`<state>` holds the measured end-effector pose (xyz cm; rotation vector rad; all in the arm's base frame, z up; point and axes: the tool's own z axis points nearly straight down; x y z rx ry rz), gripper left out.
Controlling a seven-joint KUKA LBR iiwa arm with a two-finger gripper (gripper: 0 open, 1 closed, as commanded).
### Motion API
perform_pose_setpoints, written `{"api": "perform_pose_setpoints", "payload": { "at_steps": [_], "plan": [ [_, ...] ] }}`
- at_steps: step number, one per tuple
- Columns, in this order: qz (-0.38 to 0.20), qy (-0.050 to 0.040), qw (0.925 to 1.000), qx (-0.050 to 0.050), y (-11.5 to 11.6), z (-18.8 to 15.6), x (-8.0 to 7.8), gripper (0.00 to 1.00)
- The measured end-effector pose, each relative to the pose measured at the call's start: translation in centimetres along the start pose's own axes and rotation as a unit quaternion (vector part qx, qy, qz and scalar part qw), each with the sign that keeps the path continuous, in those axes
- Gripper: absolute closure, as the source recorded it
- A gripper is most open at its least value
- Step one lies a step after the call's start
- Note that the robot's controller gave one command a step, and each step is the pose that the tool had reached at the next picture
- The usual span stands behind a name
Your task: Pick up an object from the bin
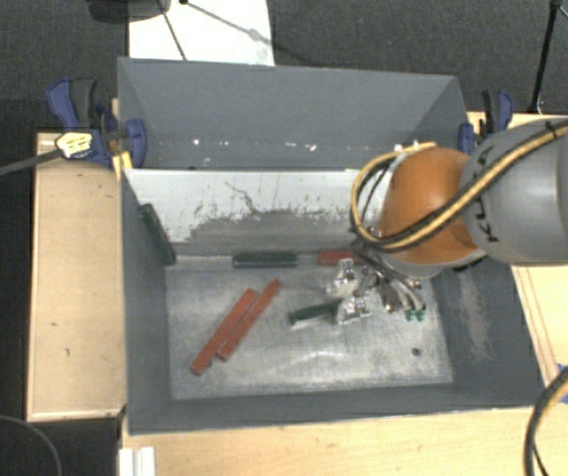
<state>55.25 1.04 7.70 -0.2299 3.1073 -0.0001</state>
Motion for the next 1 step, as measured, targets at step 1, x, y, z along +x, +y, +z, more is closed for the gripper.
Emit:
{"api": "perform_pose_setpoints", "payload": {
  "at_steps": [1],
  "plan": [
    [-0.019, 0.0082, 0.9998, -0.001, 1.39, -18.43, -2.62, 1.00]
  ]
}}
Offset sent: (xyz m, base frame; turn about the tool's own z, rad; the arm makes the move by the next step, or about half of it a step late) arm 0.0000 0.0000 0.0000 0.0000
